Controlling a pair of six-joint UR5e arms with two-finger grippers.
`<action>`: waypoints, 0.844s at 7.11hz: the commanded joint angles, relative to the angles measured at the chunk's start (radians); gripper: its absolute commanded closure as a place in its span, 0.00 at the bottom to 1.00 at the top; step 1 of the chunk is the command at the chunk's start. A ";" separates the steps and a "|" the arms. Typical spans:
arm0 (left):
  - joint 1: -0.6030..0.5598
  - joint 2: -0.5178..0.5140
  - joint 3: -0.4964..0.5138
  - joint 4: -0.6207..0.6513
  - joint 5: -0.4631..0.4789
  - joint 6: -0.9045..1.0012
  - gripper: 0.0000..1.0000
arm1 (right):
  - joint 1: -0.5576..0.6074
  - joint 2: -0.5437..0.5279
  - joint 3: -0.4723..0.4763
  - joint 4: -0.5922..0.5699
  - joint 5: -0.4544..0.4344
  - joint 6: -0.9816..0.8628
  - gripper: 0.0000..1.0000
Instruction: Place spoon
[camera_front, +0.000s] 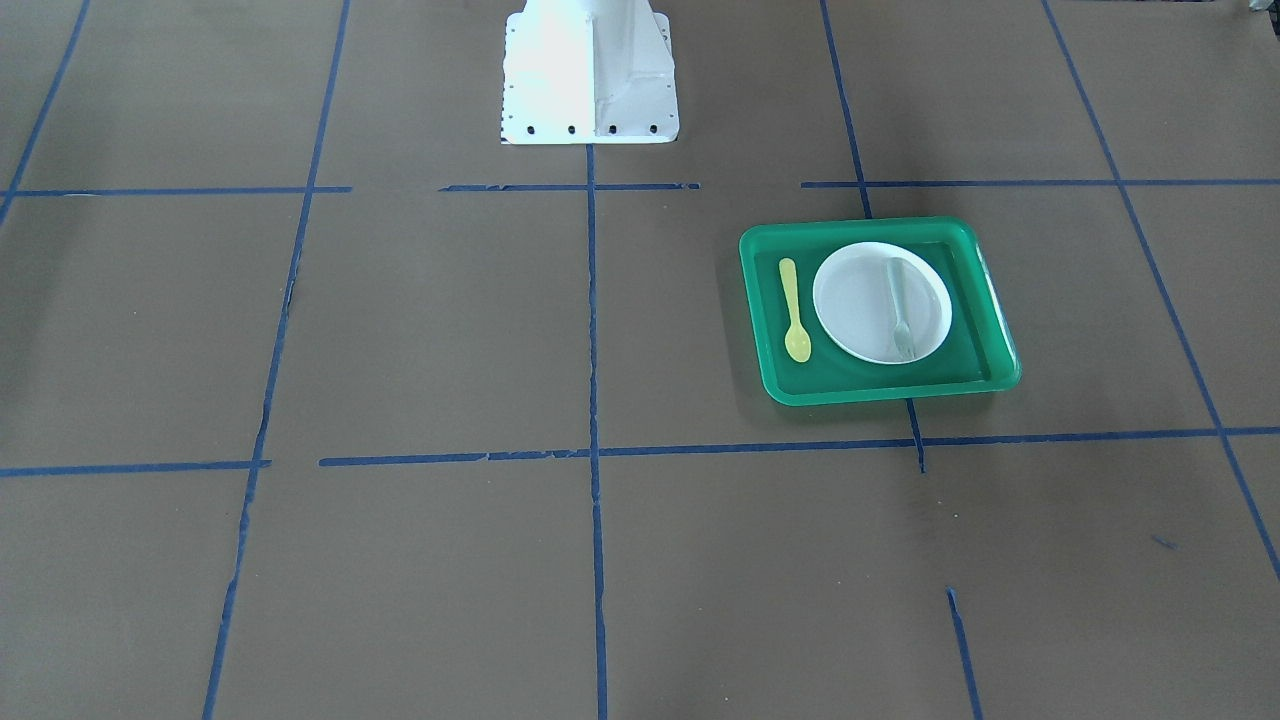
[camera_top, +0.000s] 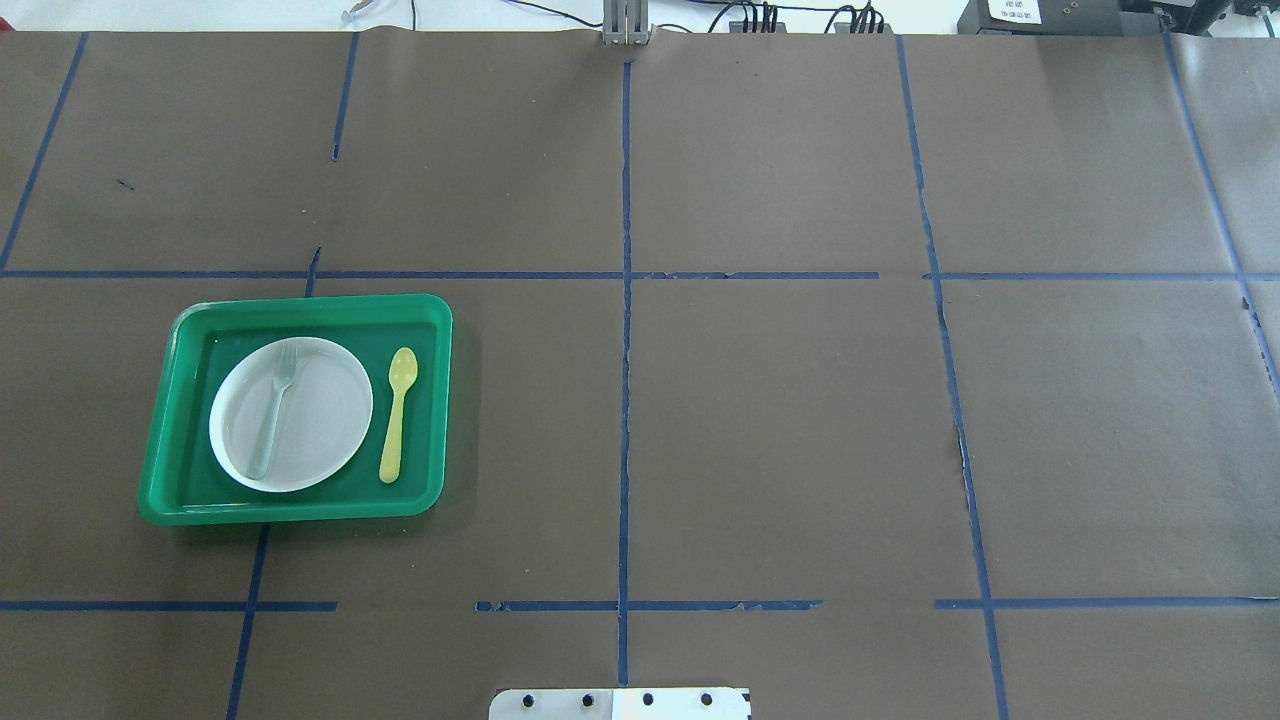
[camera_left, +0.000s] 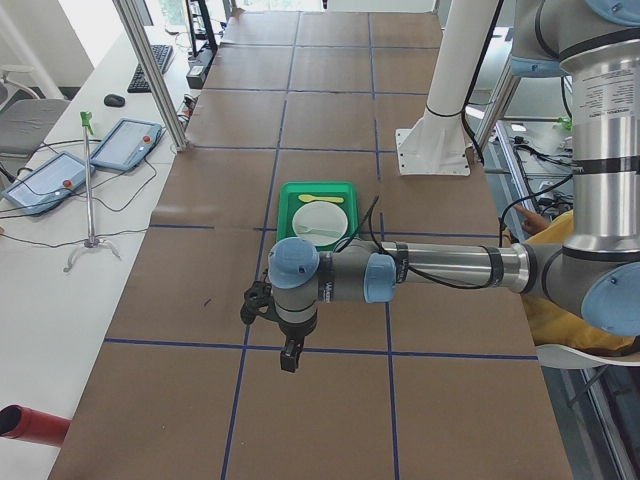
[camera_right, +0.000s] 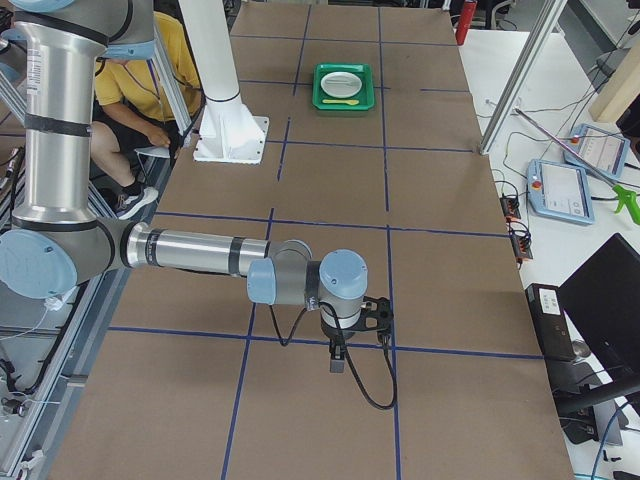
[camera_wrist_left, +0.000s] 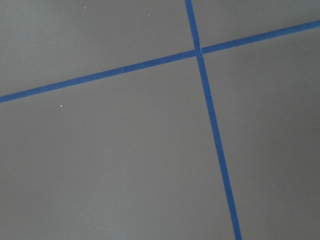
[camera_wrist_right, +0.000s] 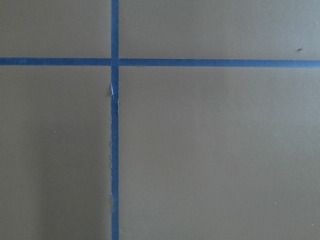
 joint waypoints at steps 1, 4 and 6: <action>-0.001 -0.001 0.006 0.000 -0.003 0.000 0.00 | 0.000 0.000 0.000 0.000 0.000 0.000 0.00; -0.001 0.000 0.001 0.000 -0.003 0.002 0.00 | 0.000 0.000 0.000 0.000 0.000 0.000 0.00; -0.001 0.002 -0.004 0.000 -0.004 0.003 0.00 | 0.000 0.000 0.000 0.000 0.000 0.000 0.00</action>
